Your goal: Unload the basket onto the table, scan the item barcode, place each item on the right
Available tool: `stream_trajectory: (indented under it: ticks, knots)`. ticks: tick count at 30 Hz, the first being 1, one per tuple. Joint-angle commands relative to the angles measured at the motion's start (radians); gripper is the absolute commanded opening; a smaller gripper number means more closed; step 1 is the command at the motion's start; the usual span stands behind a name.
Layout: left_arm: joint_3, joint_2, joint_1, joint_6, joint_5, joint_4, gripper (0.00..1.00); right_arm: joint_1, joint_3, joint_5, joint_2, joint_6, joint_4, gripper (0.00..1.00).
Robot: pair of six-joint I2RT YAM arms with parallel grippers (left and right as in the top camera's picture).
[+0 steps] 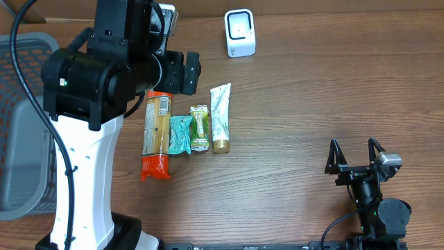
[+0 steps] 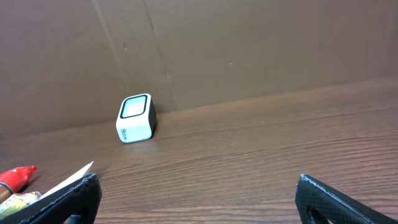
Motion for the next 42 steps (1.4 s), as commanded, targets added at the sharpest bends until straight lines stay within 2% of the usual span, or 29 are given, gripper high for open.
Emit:
stream_trajectory:
  ticks: [1,9,13,21,25,29,34,42]
  knots:
    - [0.015,-0.012,0.000,0.034,-0.011,0.000,0.97,0.005,-0.011,-0.005,-0.007,-0.005,0.004,1.00]
    - [0.015,-0.070,0.000,0.033,-0.023,0.000,1.00,0.005,-0.011,-0.005,-0.007,-0.004,0.004,1.00]
    - [0.015,-0.099,0.000,0.033,-0.117,-0.041,1.00,0.005,-0.011,-0.005,-0.007,-0.004,0.004,1.00]
    - [0.012,-0.116,0.000,0.029,-0.088,-0.089,1.00,0.005,-0.011,-0.005,-0.007,-0.005,0.004,1.00]
    - [-0.022,-0.140,0.103,0.006,-0.159,-0.089,1.00,0.005,-0.011,-0.005,-0.007,-0.004,0.004,1.00]
    - [-0.162,-0.149,0.206,0.006,-0.121,-0.089,1.00,0.005,-0.011,-0.005,-0.007,-0.004,0.004,1.00]
    - [-0.430,-0.199,0.216,-0.021,-0.139,-0.032,0.99,0.005,-0.011,-0.005,-0.007,-0.004,0.004,1.00]
    - [-0.927,-0.613,0.246,-0.048,-0.141,0.243,1.00,0.005,-0.011,-0.005,-0.007,-0.005,0.004,1.00]
